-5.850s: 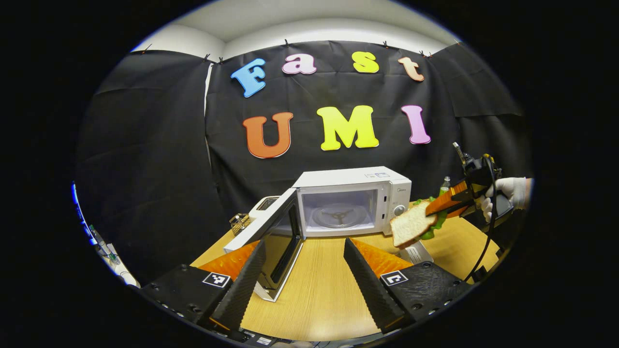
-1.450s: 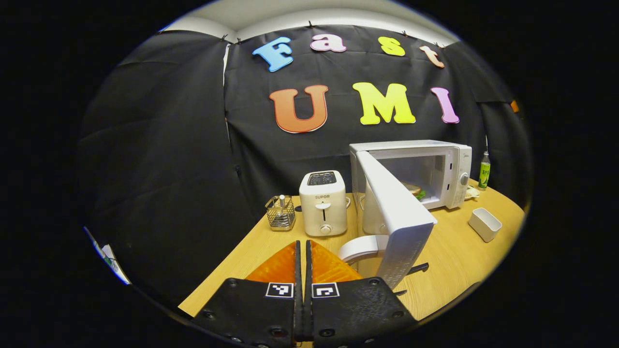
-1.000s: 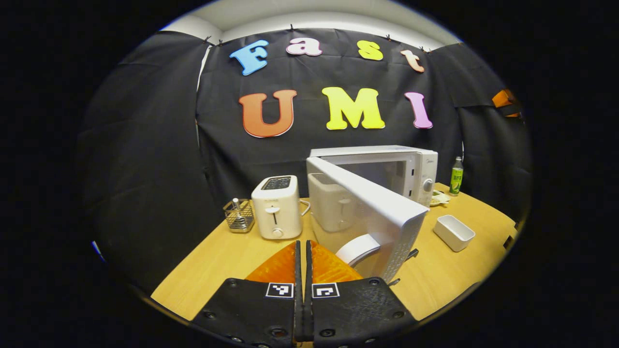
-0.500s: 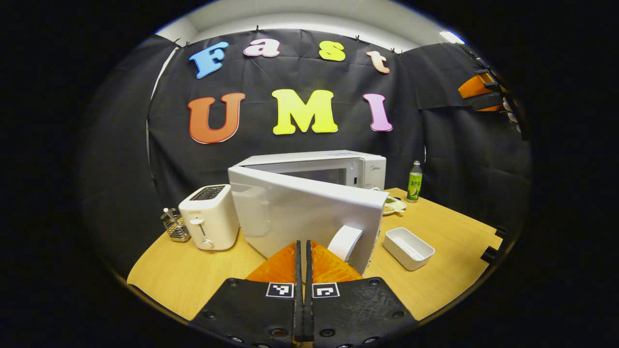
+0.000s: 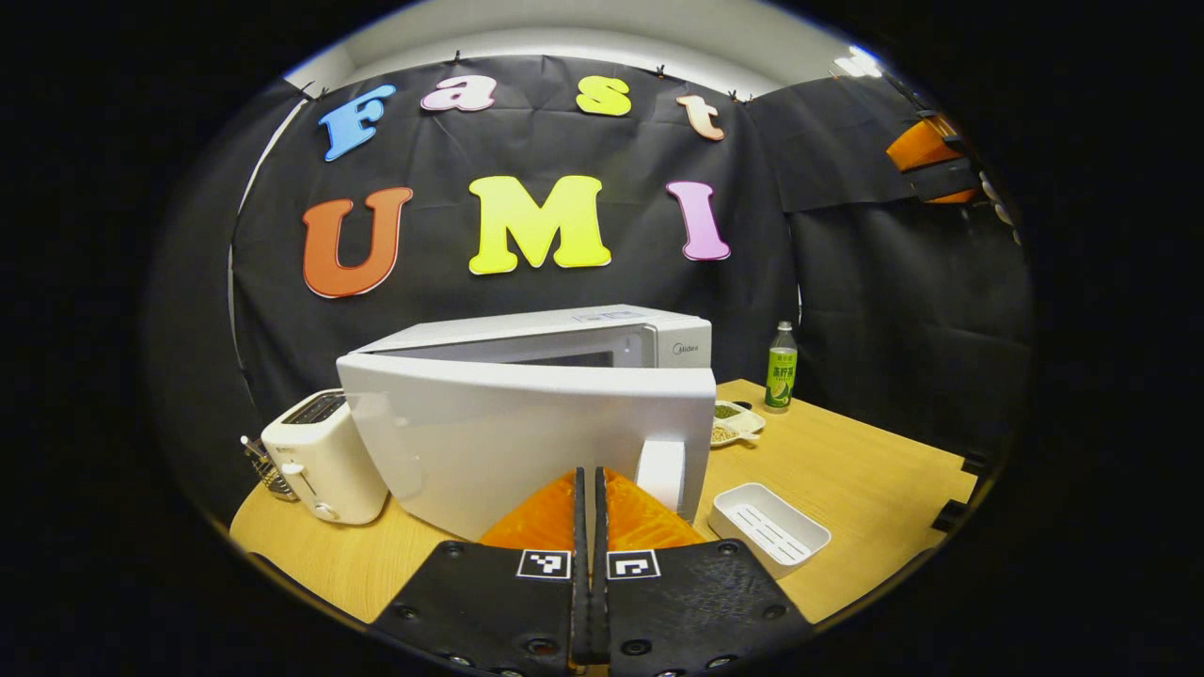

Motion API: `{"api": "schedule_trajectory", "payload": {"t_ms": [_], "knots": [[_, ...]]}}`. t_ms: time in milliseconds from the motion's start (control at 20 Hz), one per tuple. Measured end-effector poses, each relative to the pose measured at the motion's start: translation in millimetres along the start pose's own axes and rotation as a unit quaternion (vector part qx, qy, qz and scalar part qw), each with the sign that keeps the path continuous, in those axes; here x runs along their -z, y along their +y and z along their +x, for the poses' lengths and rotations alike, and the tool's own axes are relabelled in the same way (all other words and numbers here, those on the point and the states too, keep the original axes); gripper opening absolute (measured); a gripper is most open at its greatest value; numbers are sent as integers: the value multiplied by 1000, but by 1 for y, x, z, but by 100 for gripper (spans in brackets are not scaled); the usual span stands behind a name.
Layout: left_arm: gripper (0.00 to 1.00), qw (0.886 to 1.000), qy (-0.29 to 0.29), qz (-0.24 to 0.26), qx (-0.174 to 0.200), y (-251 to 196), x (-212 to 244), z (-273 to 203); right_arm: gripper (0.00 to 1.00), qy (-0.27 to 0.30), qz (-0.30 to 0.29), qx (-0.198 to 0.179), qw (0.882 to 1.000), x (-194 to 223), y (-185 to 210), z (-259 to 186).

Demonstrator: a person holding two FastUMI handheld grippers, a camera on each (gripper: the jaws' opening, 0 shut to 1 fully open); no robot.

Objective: Open the microwave oven with the left hand, put the food in, and close the microwave oven.

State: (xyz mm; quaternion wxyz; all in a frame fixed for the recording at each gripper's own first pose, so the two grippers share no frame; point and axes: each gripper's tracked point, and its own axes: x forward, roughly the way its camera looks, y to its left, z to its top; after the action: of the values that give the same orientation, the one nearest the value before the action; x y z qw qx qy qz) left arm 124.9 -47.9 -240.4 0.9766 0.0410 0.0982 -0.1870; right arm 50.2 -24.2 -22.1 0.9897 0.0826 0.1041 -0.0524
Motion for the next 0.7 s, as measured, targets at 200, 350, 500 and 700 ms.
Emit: {"api": "schedule_trajectory", "payload": {"t_ms": [200, 350, 500, 700], "knots": [[0, 1000, -7, -1, 0, -2, -9, 33, 92, 0, -5, 13, 1000, -3, -15, 8], [0, 1000, -7, -2, 0, -7, -11, 56, 92, 1, -2, 15, 1000, -4, -19, 11], [0, 1000, -7, 0, -2, -10, -15, 83, 100, 1, -2, 14, 1000, -5, -22, 15], [0, 1000, -7, 2, -5, -13, -20, 114, 92, 5, -3, 11, 1000, -4, -23, 22]]}}
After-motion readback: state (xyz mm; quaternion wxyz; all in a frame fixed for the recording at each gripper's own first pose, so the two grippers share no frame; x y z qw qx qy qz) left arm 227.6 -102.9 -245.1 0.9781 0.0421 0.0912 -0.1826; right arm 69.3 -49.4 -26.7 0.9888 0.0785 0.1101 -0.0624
